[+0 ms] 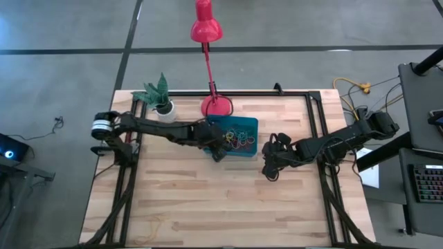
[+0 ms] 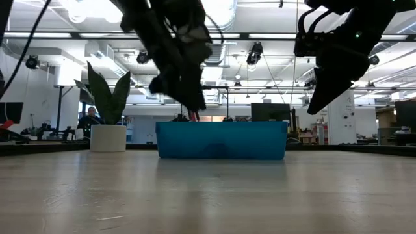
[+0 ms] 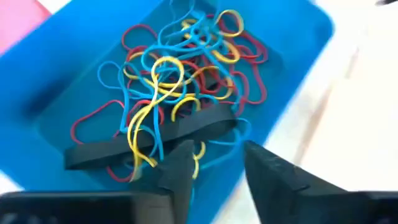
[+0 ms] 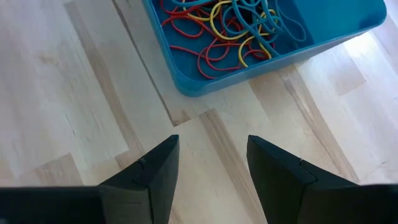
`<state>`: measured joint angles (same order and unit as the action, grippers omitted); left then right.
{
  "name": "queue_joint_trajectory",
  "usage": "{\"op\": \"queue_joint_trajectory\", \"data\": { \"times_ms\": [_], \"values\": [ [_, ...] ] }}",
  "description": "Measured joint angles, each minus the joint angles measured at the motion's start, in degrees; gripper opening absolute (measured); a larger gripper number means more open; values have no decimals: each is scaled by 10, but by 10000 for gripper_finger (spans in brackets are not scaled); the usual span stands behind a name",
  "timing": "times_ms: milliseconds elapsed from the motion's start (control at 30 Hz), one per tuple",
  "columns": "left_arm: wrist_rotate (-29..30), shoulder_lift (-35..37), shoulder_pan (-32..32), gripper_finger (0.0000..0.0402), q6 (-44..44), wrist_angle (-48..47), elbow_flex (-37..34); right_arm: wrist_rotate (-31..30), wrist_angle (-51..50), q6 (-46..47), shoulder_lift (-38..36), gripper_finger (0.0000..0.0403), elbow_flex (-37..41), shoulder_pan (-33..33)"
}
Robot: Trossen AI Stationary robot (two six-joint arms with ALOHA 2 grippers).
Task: Pick and place rubber bands into bin
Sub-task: Put the yellow rubber band into the blue bin
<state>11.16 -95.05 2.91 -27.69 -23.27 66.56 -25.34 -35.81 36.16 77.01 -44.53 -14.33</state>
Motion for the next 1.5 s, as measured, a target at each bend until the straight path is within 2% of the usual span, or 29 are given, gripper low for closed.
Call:
{"op": "queue_joint_trajectory", "data": {
  "times_ms": [133,267,367,467,633,733,833,1067,1200,1367,1500],
  "values": [
    [-28,38,-32,169,43,-105,46,0,0,-16,0,176,1,0],
    [-64,92,-104,187,42,-269,82,-1,0,-33,0,176,4,0],
    [-66,108,-185,189,-55,-379,83,-1,2,-41,0,176,5,0],
    [-75,111,-277,189,-206,-419,75,-2,5,-52,0,176,5,0],
    [-132,81,-407,189,-506,-418,51,-2,12,-64,0,176,5,0],
    [-186,52,-474,189,-627,-417,43,-2,27,-70,0,176,5,0],
    [-230,23,-525,189,-711,-404,43,-2,45,-85,0,176,5,1],
    [-246,-20,-559,189,-847,-307,31,-2,76,-109,0,176,5,2],
    [-246,-33,-557,189,-889,-299,5,-2,77,-109,0,176,5,2],
    [-246,-34,-559,189,-933,-216,-58,-1,76,-108,0,176,5,1],
    [-245,-32,-559,182,-935,-146,-102,6,76,-107,0,176,5,1]
  ]
}}
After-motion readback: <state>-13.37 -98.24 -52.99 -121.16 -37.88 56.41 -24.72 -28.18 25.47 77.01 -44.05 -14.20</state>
